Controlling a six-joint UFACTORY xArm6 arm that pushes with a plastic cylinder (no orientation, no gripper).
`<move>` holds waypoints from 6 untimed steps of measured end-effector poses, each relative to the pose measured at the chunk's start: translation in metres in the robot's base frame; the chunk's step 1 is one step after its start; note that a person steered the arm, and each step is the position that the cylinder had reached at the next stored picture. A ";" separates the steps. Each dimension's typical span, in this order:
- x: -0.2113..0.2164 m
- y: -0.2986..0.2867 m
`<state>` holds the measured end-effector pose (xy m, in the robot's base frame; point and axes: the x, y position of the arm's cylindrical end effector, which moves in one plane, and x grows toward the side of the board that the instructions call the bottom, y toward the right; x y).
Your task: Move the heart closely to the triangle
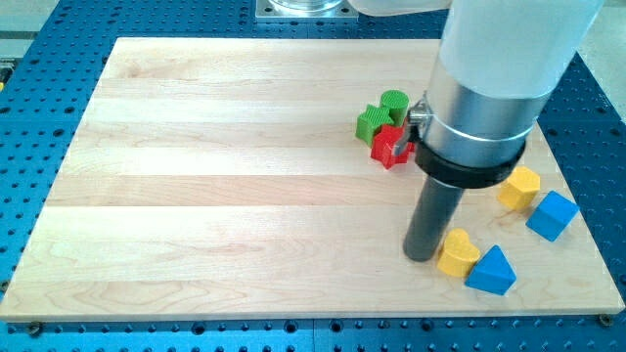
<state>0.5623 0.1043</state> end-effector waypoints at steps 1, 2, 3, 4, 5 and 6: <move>0.002 -0.046; 0.028 -0.042; 0.051 -0.013; 0.048 0.012; 0.032 0.024; 0.032 0.023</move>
